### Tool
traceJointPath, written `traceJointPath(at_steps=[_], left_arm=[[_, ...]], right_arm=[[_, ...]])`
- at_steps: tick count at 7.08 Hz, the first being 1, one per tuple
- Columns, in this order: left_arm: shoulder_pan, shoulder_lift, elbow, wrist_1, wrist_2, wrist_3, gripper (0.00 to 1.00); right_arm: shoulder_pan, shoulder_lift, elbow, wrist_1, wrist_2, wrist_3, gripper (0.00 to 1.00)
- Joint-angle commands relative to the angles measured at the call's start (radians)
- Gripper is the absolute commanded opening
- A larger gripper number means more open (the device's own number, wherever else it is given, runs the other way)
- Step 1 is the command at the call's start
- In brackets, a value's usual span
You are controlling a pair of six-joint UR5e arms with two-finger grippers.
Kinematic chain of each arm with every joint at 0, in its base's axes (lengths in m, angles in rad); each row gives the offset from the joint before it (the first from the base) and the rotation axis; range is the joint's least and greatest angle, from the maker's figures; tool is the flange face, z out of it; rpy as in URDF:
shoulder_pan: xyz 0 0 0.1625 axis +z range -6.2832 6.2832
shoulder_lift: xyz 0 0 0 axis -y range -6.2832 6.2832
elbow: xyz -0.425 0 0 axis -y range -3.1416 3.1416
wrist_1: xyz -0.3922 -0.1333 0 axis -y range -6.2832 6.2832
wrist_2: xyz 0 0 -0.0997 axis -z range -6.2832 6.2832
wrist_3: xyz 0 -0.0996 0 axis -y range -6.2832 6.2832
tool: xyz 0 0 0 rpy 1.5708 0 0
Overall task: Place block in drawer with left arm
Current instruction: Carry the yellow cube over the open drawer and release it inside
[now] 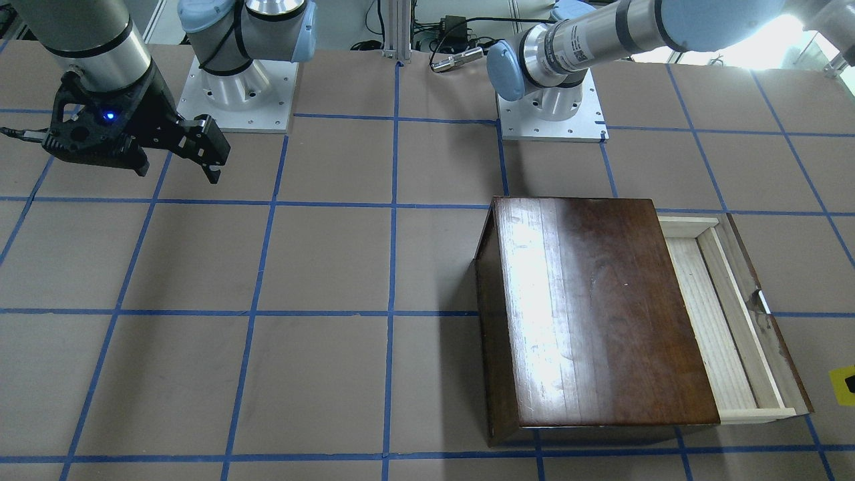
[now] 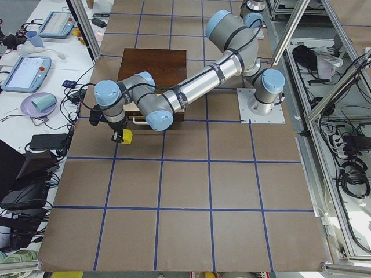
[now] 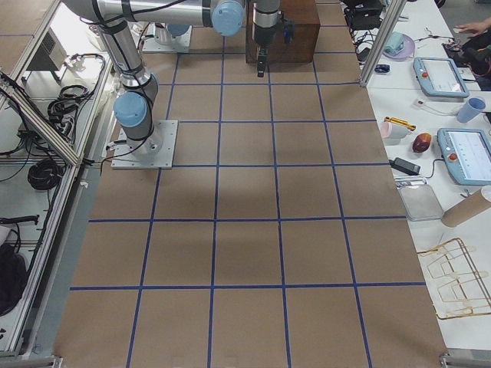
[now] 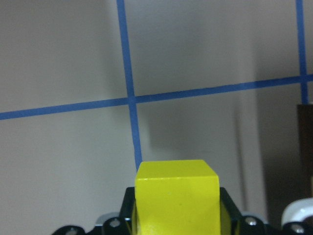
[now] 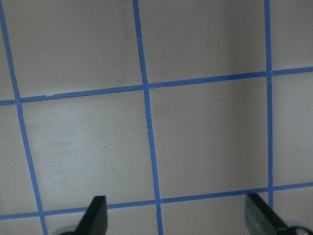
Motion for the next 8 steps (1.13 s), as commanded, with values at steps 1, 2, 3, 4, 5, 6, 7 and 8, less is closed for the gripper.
traceJointPath(at_steps=[1, 2, 3, 4, 5, 6, 7, 8], left_arm=[[-0.008, 0.145, -0.122, -0.007, 0.000, -0.032, 0.31], [-0.020, 0.200, -0.154, -0.053, -0.001, -0.041, 0.31], [-0.038, 0.248, -0.183, -0.077, -0.011, -0.106, 0.31], [-0.064, 0.289, -0.246, -0.094, -0.017, -0.142, 0.31], [-0.090, 0.325, -0.300, -0.089, -0.014, -0.226, 0.31], [-0.130, 0.349, -0.325, -0.088, -0.012, -0.272, 0.31], [-0.173, 0.360, -0.345, -0.082, -0.003, -0.303, 0.31], [-0.184, 0.353, -0.352, -0.078, -0.005, -0.294, 0.30]], right_arm=[[0.000, 0.000, 0.000, 0.000, 0.000, 0.000, 1.00], [0.000, 0.000, 0.000, 0.000, 0.000, 0.000, 1.00], [0.000, 0.000, 0.000, 0.000, 0.000, 0.000, 1.00], [0.000, 0.000, 0.000, 0.000, 0.000, 0.000, 1.00], [0.000, 0.000, 0.000, 0.000, 0.000, 0.000, 1.00], [0.000, 0.000, 0.000, 0.000, 0.000, 0.000, 1.00], [0.000, 0.000, 0.000, 0.000, 0.000, 0.000, 1.00], [0.000, 0.000, 0.000, 0.000, 0.000, 0.000, 1.00]])
